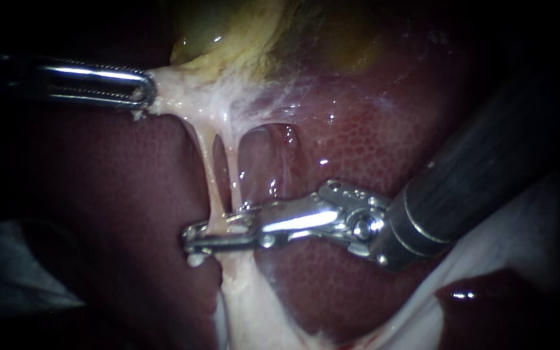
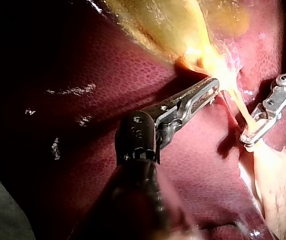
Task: Going back second clip left tube
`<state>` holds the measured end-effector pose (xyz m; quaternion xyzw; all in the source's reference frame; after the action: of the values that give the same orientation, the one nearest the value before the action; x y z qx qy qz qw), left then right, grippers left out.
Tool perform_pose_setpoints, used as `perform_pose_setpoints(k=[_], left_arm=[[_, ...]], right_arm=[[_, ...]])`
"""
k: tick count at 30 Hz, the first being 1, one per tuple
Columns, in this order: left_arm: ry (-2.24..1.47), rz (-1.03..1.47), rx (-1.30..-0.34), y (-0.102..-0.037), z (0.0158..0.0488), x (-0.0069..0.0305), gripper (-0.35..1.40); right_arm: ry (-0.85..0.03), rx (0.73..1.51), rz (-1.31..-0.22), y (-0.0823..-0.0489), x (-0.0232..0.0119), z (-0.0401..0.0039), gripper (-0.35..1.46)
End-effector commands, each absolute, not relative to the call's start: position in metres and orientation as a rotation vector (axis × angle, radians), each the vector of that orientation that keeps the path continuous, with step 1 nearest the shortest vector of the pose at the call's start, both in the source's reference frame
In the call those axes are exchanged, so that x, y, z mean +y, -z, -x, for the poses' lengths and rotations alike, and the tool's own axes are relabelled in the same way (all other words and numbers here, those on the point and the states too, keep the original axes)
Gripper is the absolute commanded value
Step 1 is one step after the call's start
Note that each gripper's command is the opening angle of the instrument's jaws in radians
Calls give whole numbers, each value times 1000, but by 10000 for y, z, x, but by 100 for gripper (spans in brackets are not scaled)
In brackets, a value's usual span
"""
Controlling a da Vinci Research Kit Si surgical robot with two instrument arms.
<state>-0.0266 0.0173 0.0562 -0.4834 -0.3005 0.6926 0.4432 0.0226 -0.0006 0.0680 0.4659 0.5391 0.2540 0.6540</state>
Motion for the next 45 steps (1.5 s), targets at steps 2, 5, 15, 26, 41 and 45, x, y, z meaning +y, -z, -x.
perform_pose_setpoints(k=[2,5,15,26,41,45], left_arm=[[-1718,1199,-745,-562,266,174,-35],[-1718,1199,-745,-562,266,173,-35],[-1718,1199,-745,-563,266,173,-35],[-1719,1199,-744,-563,266,173,-35],[-1720,1200,-742,-567,267,172,-35],[-1721,1201,-739,-571,269,171,-35]], right_arm=[[-573,1226,-1049,-681,-7,-226,-19],[-545,1257,-971,-681,-7,-228,30],[-501,1252,-731,-674,6,-219,49],[-446,1207,-631,-662,18,-167,50],[-218,1152,-387,-606,35,-46,50],[-214,1148,-372,-595,41,-29,50]])
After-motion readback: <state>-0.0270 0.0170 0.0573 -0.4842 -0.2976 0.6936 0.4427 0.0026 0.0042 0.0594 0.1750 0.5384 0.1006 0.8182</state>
